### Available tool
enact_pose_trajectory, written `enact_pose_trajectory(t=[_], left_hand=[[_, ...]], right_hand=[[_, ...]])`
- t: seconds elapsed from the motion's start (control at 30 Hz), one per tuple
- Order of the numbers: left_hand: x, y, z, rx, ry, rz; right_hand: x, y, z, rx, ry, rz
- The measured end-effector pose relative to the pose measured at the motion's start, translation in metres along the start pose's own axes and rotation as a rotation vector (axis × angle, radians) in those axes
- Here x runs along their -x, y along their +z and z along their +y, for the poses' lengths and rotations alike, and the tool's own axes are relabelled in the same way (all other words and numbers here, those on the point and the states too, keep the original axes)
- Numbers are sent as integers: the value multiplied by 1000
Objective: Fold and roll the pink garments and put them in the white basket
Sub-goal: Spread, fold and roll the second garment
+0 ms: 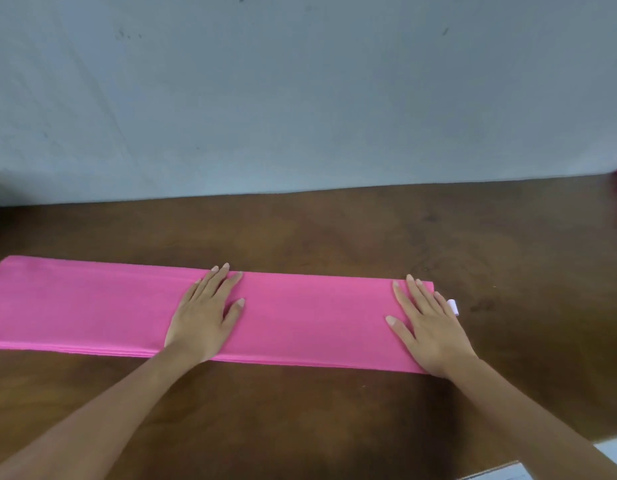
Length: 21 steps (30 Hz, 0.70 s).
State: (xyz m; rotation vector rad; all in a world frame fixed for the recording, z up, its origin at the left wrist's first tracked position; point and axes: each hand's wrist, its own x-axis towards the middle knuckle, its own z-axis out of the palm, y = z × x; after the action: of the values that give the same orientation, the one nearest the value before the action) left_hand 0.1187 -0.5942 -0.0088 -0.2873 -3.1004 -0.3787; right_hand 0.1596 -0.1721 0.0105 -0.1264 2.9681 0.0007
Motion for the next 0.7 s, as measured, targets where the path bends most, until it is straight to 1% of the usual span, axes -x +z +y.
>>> enact_pose_trajectory(t=[0.2,0.47,0.7], left_hand=[[5,1,6,-7,-56,20],[37,10,24,73,-249,196],[79,12,46,10,-338,163]], right_hand=[[3,5,14,-80,-15,7],[-2,16,20,-74,-22,64],[-3,19,20,-86,-26,114]])
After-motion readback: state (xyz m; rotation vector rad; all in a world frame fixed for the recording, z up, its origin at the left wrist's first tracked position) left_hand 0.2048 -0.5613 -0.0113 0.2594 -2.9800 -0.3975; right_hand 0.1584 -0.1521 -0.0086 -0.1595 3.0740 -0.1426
